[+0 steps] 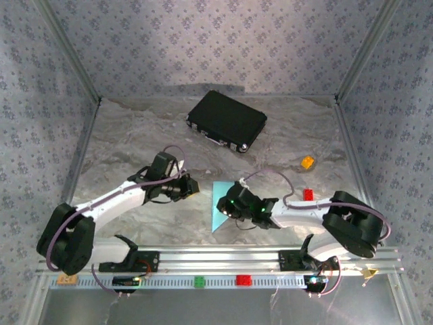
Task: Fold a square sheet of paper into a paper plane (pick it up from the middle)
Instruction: Rotate the paper at the center of the table.
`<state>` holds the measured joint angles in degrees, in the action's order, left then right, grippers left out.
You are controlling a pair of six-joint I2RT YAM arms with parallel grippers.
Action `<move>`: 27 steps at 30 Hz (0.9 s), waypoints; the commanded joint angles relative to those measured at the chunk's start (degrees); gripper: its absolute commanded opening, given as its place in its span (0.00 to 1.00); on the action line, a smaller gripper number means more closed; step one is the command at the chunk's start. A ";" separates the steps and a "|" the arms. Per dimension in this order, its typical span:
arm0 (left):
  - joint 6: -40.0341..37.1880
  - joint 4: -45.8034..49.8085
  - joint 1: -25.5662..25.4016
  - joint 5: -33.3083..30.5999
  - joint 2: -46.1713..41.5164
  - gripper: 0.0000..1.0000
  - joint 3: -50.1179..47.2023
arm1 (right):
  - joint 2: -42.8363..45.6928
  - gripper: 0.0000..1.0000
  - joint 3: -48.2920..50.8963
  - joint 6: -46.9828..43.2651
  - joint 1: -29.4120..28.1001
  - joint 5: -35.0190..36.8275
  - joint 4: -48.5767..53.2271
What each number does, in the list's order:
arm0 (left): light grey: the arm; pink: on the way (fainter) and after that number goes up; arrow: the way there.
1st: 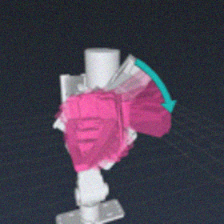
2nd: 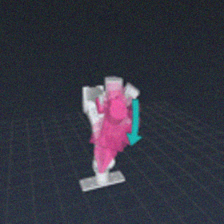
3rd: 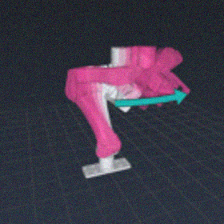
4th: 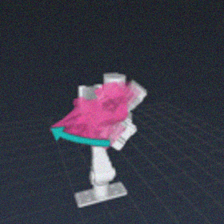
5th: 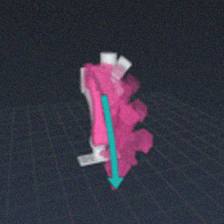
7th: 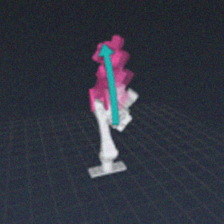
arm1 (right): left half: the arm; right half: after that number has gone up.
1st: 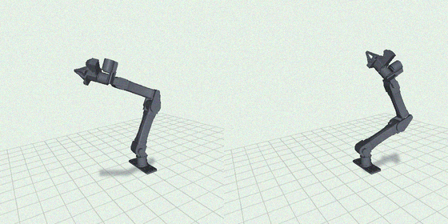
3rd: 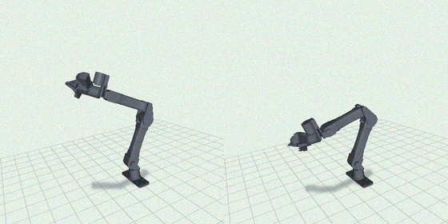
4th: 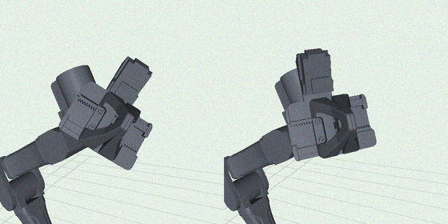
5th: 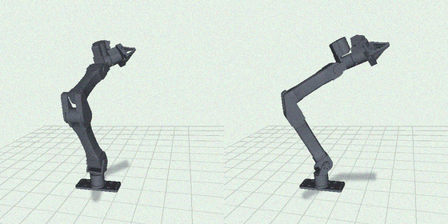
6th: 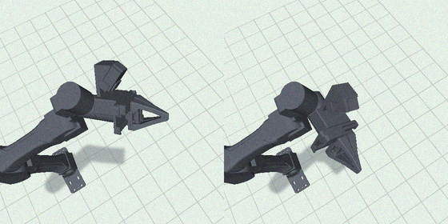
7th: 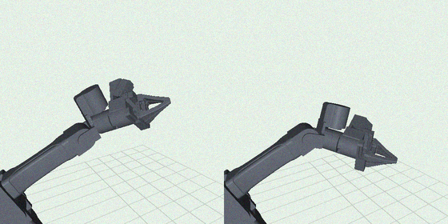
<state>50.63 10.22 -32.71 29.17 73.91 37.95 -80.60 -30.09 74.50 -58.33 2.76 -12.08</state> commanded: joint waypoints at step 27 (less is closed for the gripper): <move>-3.01 -8.95 -5.00 6.72 28.57 0.02 12.41 | 14.35 0.24 9.54 -7.66 13.49 -9.02 6.43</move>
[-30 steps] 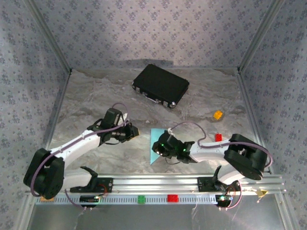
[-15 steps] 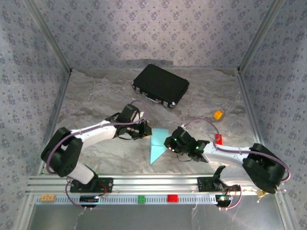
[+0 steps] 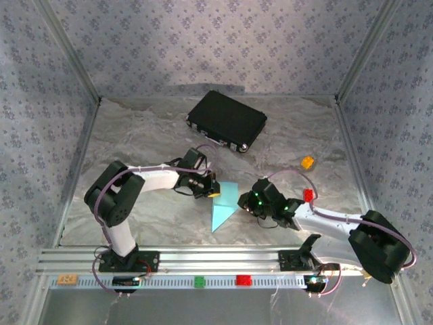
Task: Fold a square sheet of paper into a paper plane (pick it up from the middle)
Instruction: Rotate the paper at the center of the table.
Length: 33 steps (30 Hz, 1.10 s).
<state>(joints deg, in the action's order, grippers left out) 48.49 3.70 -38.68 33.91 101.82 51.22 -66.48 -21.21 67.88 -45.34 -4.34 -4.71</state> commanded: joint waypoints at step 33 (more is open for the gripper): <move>-1.35 -9.50 5.22 5.91 2.86 0.02 -8.04 | -12.35 0.33 -2.41 -1.15 2.82 -13.77 -12.77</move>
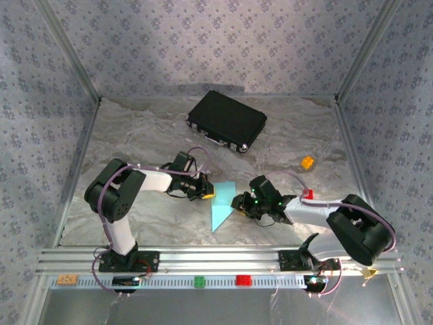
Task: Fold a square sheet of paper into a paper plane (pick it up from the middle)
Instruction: Rotate the paper at the center of the table.
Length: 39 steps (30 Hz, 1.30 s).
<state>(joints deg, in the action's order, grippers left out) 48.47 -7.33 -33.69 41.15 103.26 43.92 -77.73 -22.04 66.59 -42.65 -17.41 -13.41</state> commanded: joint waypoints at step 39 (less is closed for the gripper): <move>-1.20 2.79 -0.85 -1.70 0.24 0.02 0.64 | -5.79 0.19 -1.62 -9.38 6.60 -12.30 -9.10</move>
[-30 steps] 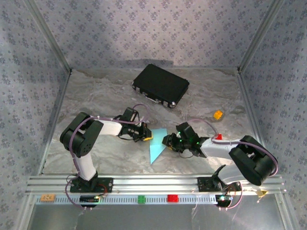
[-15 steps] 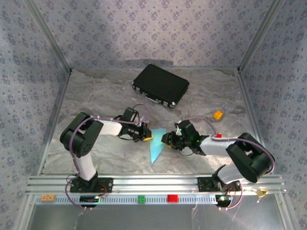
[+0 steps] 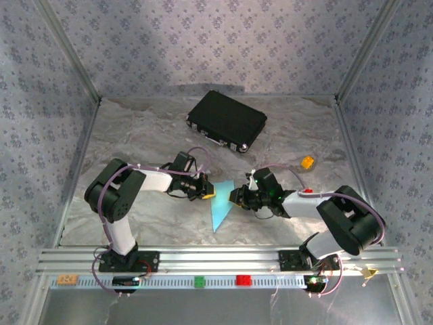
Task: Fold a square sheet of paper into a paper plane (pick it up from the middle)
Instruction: Rotate the paper at the center of the table.
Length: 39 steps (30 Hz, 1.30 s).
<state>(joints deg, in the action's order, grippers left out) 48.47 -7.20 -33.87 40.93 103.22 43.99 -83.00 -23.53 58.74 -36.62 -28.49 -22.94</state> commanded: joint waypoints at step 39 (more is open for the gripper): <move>-0.08 4.83 -6.28 -6.51 -2.59 0.03 -2.14 | 4.84 0.22 4.63 8.14 -4.85 10.33 -6.15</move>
<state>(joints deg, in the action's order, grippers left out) 48.93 -2.98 -39.77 35.33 99.11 42.11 -77.89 -17.52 70.78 -42.85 -14.22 -28.01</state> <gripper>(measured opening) 0.047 0.209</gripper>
